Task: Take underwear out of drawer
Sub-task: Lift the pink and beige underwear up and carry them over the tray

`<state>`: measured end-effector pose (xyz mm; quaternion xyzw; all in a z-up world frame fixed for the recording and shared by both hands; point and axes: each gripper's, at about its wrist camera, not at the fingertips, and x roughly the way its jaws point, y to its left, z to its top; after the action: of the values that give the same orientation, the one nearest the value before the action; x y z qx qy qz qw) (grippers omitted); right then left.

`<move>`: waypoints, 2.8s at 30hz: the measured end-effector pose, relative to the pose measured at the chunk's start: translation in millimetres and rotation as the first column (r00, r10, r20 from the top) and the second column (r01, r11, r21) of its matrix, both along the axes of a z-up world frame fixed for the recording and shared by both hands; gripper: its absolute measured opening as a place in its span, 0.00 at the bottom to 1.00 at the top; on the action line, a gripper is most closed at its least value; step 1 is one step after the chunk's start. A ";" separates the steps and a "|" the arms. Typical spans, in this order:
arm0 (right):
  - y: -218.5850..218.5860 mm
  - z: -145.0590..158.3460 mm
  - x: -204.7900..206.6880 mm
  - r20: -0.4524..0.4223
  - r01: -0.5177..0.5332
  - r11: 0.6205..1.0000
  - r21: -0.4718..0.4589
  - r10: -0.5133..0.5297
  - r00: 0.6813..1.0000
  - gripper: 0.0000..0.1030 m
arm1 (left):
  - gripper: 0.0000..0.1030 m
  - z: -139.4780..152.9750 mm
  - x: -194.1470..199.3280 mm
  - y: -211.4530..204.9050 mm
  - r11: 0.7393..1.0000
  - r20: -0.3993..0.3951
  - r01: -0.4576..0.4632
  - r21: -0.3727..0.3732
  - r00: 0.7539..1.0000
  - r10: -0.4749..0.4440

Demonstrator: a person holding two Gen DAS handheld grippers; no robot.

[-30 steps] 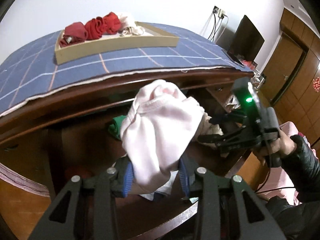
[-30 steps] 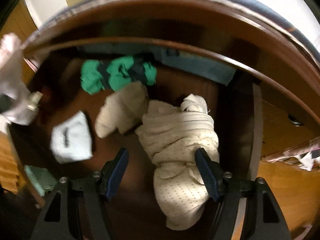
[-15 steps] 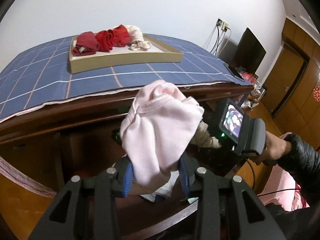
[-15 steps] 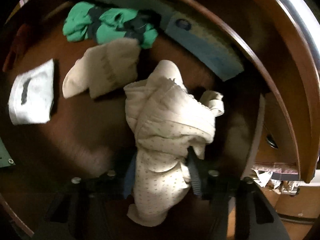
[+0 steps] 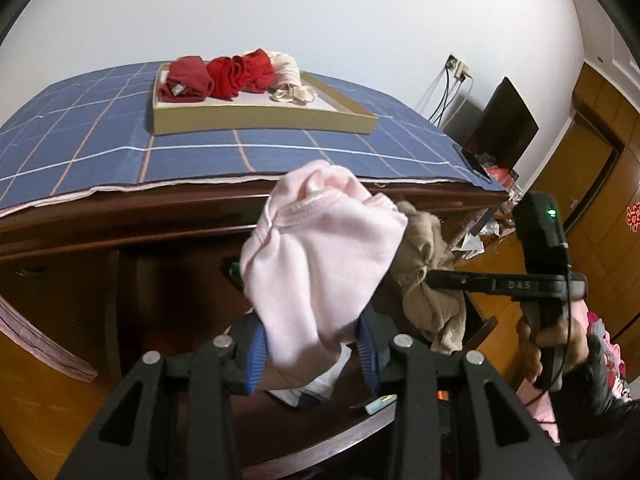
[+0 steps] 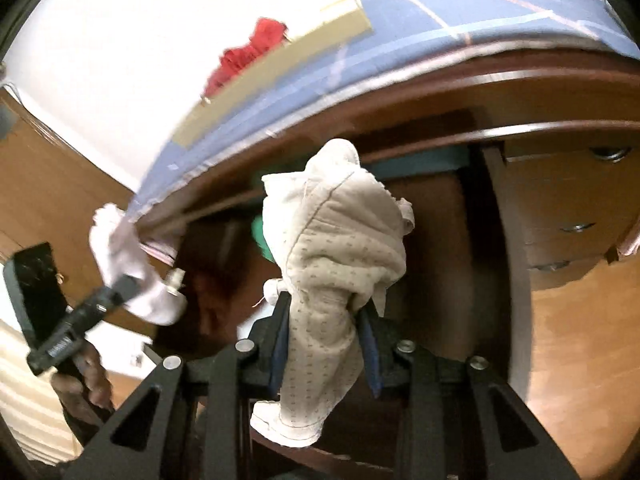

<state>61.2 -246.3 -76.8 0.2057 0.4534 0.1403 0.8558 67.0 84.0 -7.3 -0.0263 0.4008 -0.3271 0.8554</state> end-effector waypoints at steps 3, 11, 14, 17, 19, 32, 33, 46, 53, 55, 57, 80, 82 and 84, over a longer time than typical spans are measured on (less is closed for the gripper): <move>13.7 15.2 -11.5 0.072 0.004 1.000 -0.007 -0.004 0.997 0.33 | 0.36 0.3 -3.7 -3.8 1.000 0.004 -0.008 0.004 1.000 0.008; 41.4 38.7 -41.6 0.189 0.021 0.999 -0.030 -0.015 0.982 0.33 | 0.36 2.0 -17.4 -14.1 1.000 0.031 0.002 0.016 1.000 -0.002; 47.2 47.3 -49.7 0.211 0.019 0.999 -0.041 -0.010 0.977 0.33 | 0.36 4.2 -20.1 -16.6 1.000 0.038 0.009 0.010 0.999 -0.009; 49.2 53.4 -58.5 0.240 0.030 0.997 -0.077 -0.010 0.971 0.33 | 0.36 8.7 -22.6 -16.2 1.000 0.051 0.009 0.001 0.999 -0.009; 49.5 58.1 -62.2 0.258 0.034 0.995 -0.098 -0.007 0.966 0.33 | 0.36 13.2 -22.1 -15.0 1.000 0.061 0.003 -0.008 0.998 -0.002; 60.3 103.7 -37.6 0.374 0.025 0.979 -0.203 0.054 0.926 0.33 | 0.36 55.3 1.1 -18.6 0.998 0.151 -0.034 -0.047 0.988 0.041; 60.9 106.1 -34.8 0.378 0.024 0.978 -0.206 0.057 0.924 0.33 | 0.36 57.5 4.2 -19.4 0.998 0.153 -0.037 -0.052 0.987 0.044; 67.2 122.2 6.0 0.393 0.011 0.971 -0.241 0.087 0.916 0.33 | 0.36 74.5 44.4 -34.6 0.994 0.183 -0.073 -0.079 0.979 0.087; 64.6 125.7 25.1 0.394 0.016 0.971 -0.240 0.083 0.915 0.33 | 0.36 79.2 70.2 -51.7 0.993 0.196 -0.100 -0.066 0.974 0.111; 62.2 127.8 34.3 0.396 0.021 0.970 -0.242 0.079 0.915 0.33 | 0.37 81.6 78.1 -59.5 0.993 0.213 -0.108 -0.046 0.970 0.116; 59.6 129.2 43.0 0.395 0.025 0.970 -0.243 0.075 0.915 0.33 | 0.36 84.0 86.8 -65.3 0.993 0.219 -0.113 -0.039 0.969 0.118; 37.1 152.2 115.6 0.410 0.106 0.950 -0.294 0.026 0.912 0.33 | 0.36 95.5 161.1 -101.5 0.978 0.234 -0.206 -0.017 0.951 0.204; 37.6 154.4 123.0 0.410 0.112 0.944 -0.310 0.026 0.912 0.33 | 0.36 93.8 168.4 -103.2 0.976 0.225 -0.219 -0.019 0.950 0.217; 37.4 156.8 133.1 0.408 0.116 0.939 -0.324 0.028 0.913 0.33 | 0.36 93.5 175.6 -105.8 0.973 0.220 -0.229 -0.021 0.949 0.228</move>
<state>194.4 -208.9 80.0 0.0310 0.2783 0.0795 0.9567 242.6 -21.7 86.2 -0.0338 0.2984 -0.2258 0.9267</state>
